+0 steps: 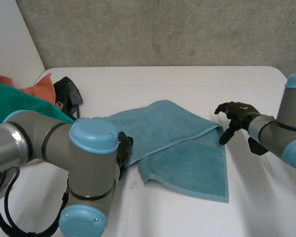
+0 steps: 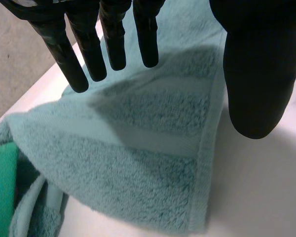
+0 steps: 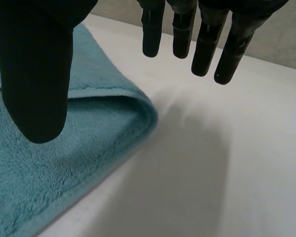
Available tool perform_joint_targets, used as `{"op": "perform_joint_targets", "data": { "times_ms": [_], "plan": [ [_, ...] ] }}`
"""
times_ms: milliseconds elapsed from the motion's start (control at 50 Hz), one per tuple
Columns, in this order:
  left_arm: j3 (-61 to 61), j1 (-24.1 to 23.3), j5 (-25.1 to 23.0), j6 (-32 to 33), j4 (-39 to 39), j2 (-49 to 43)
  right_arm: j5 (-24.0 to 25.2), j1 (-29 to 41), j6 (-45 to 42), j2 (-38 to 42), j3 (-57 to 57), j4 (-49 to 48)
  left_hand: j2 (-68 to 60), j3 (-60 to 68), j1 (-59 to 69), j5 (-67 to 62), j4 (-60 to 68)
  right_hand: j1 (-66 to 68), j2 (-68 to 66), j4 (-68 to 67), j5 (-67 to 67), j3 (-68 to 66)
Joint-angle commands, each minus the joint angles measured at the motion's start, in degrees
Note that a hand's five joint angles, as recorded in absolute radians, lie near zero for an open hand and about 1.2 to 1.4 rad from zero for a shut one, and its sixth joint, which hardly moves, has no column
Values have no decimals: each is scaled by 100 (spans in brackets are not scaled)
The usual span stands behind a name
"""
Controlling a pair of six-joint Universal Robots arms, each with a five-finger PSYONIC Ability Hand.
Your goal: Fold the laundry.
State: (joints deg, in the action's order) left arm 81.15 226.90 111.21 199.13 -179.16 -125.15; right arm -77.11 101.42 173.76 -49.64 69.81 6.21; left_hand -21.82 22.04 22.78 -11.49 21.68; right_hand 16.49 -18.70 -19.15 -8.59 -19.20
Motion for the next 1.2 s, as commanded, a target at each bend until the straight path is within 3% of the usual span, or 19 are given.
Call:
{"op": "perform_joint_targets", "data": {
  "times_ms": [20, 180, 240, 280, 320, 340, 440, 520, 660, 780, 900, 940, 960, 1080, 1200],
  "plan": [
    [-205, 205, 85, 20, -137, -238, -6, 186, -35, 569, -573, -23, -504, 481, 408, -537, 518, 957, -736, -691, -747, -686],
    [-292, 442, 94, 73, -462, -431, -32, 309, -26, 1017, -1100, -32, -3244, 3221, 3148, -3276, 3258, 1109, -887, -842, -898, -837],
    [-319, 592, 85, 169, -515, -475, -50, 309, -26, 1184, -1320, -23, -4588, 4566, 4492, -4621, 4603, 1863, -1642, -1597, -1653, -1592],
    [-336, 636, 85, 257, -515, -475, -50, 309, -35, 1228, -1417, -23, -5812, 5789, 5716, -5844, 5826, 3556, -3335, -3290, -3346, -3285],
    [-345, 671, 85, 398, -532, -431, -33, 309, -44, 1220, -1452, -23, -5818, 5796, 5722, -5851, 5832, 5990, -5769, -5724, -5780, -5719],
    [-345, 688, 76, 442, -541, -414, 11, 309, -52, 1202, -1470, -23, -5818, 5796, 5722, -5851, 5832, 6347, -6126, -6081, -6137, -6076],
    [-415, 706, -3, 512, -532, 437, 38, 265, 26, 939, -1610, 30, -5818, 5796, 5722, -5851, 5832, 6351, -6130, -6085, -6141, -6080],
    [-521, 654, -99, 521, -471, 1123, 64, 230, -61, 98, -1497, 117, -5818, 5796, 5722, -5851, 5832, 6351, -6130, -6085, -6141, -6080],
    [-626, 715, -714, 539, 20, 2608, 231, -7, -526, -1503, -1145, 372, -5818, 5796, 5722, -5851, 5832, 6351, -6130, -6085, -6141, -6080],
    [-644, 759, -1049, 504, 574, 2847, 819, -104, -1256, -2707, -724, 1091, -5818, 5796, 5722, -5851, 5832, 6351, -6130, -6085, -6141, -6080],
    [-574, 1031, -1040, 468, 619, 2373, 1049, -26, -1116, -2560, -240, 1787, -5818, 5796, 5722, -5851, 5832, 6351, -6130, -6085, -6141, -6080],
    [-591, 1163, -1040, 442, 619, 2206, 979, 97, -723, -2131, -99, 1858, -5818, 5796, 5722, -5851, 5832, 2924, -2703, -2658, -2714, -2653],
    [-617, 1198, -1031, 433, 619, 2110, 970, 106, -616, -2077, -73, 1858, -5818, 5796, 5722, -5851, 5832, 2493, -2271, -2226, -2282, -2221],
    [-723, 1216, -1040, 433, 593, 1907, 943, -33, 517, -1971, 576, 1586, -5818, 5796, 5722, -5851, 5832, 791, -569, -525, -581, -519],
    [-881, 1216, -1031, 433, 593, 1898, 1075, -631, 809, -2006, 1280, 1173, -5818, 5796, 5722, -5851, 5832, 100, 122, 166, 110, 172]
  ]
}}
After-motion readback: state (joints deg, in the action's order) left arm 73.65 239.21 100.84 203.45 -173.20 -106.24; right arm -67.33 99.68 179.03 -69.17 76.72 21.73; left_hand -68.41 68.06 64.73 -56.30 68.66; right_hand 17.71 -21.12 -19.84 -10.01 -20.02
